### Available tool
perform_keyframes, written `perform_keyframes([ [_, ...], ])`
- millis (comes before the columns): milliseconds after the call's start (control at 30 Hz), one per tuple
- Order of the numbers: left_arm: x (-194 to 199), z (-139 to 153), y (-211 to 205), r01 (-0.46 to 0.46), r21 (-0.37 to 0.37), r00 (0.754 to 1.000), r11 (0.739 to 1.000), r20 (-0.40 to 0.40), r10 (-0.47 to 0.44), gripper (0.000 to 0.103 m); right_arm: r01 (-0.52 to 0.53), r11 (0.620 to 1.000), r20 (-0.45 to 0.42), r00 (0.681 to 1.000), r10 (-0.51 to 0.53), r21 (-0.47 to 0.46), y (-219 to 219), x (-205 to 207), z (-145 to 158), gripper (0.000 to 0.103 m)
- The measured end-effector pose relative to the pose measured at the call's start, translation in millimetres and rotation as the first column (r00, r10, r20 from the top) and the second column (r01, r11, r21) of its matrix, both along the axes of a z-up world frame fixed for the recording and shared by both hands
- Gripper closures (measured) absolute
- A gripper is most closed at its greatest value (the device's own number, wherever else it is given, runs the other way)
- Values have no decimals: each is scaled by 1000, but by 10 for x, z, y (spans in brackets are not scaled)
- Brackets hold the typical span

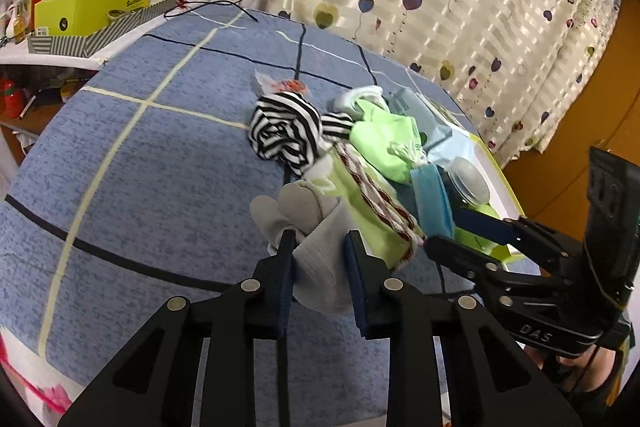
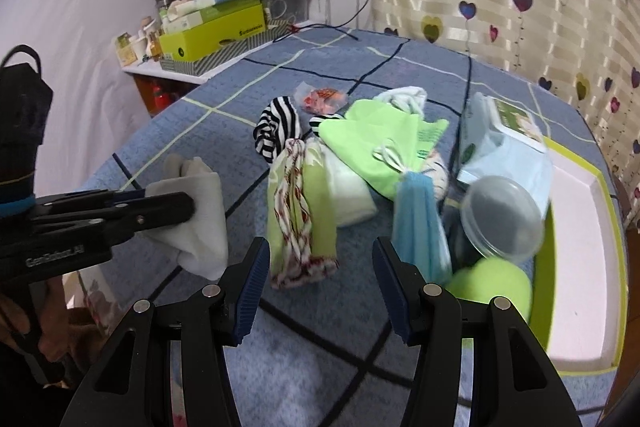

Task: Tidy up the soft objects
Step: 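Lift the white glove with the left gripper while the right gripper grasps the green rolled towel, then carry the glove and the green towel together over the white box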

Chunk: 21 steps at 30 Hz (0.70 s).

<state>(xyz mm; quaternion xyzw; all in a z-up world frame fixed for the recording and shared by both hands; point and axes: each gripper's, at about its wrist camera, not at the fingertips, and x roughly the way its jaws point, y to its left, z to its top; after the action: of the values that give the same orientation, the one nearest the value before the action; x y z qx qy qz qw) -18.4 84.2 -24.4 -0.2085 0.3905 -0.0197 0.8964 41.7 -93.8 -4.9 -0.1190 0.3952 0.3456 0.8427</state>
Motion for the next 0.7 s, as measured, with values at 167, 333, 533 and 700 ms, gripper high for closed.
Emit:
perform_keyframes([
  [167, 48, -21, 77, -2, -12, 1000, 1000, 1, 2, 78, -19, 1000, -34, 999, 18, -25, 168, 147, -119, 50],
  [333, 105, -49, 139, 3, -19, 1000, 1000, 2, -3, 77, -28, 998, -66, 997, 25, -54, 298, 277, -244, 50],
  [533, 147, -46, 166, 5, -22, 1000, 1000, 5, -5, 77, -56, 997, -64, 997, 52, -58, 393, 276, -269, 79],
  [700, 151, -16, 158, 2, -12, 1000, 1000, 10, -2, 77, -58, 998, -48, 997, 57, -25, 320, 211, -187, 82],
])
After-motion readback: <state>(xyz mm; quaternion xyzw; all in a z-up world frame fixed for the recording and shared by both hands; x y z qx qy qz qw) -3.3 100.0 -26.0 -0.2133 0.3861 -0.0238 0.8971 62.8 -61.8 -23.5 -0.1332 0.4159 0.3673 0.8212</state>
